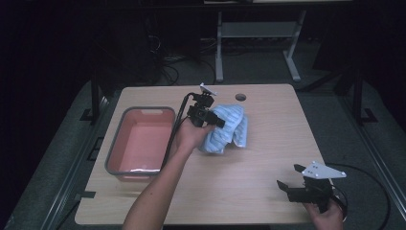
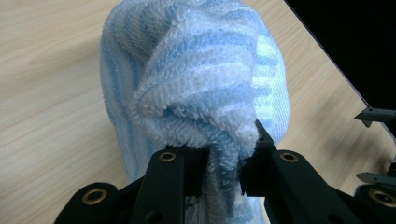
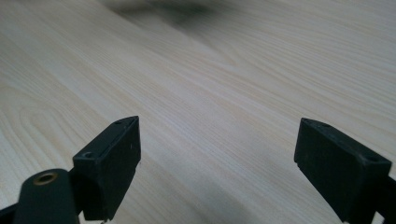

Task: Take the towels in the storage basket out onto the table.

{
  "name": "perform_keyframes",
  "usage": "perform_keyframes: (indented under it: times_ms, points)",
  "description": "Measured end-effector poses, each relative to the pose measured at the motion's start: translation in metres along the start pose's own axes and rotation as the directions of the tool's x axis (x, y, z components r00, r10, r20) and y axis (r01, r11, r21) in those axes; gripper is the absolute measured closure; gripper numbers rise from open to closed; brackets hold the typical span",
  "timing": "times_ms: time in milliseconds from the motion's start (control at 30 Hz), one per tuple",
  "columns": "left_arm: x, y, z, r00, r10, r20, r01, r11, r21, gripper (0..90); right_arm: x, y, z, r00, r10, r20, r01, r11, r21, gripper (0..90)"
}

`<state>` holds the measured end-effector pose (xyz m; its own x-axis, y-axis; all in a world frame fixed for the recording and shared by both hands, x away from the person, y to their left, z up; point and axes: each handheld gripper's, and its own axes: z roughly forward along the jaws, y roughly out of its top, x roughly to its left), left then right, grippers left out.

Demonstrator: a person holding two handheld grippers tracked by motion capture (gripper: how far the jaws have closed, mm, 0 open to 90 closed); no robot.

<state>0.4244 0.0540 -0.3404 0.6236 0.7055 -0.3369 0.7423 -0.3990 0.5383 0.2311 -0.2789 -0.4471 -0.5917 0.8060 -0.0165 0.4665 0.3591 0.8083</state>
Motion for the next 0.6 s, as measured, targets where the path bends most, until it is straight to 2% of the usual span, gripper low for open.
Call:
perform_keyframes:
  times_ms: [200, 467, 600]
  points:
    - [-0.001, 0.000, 0.010, 1.0000, 0.002, 0.006, -0.002, 0.9999, 0.011, 73.4, -0.001, 0.000, 0.000, 1.0000, -0.001, -0.001, 0.001, 1.000, -0.001, 14.2]
    - [-0.004, -0.001, 0.026, 0.9996, -0.025, 0.013, 0.024, 0.9996, 0.012, 72.7, -0.001, 0.000, 0.001, 1.0000, -0.009, -0.003, 0.009, 1.000, -0.003, 14.2]
    - [-0.005, -0.002, 0.034, 0.9998, -0.011, 0.018, 0.010, 0.9995, 0.030, 72.3, 0.001, 0.000, 0.001, 1.0000, -0.001, -0.002, 0.001, 1.000, 0.001, 14.2]
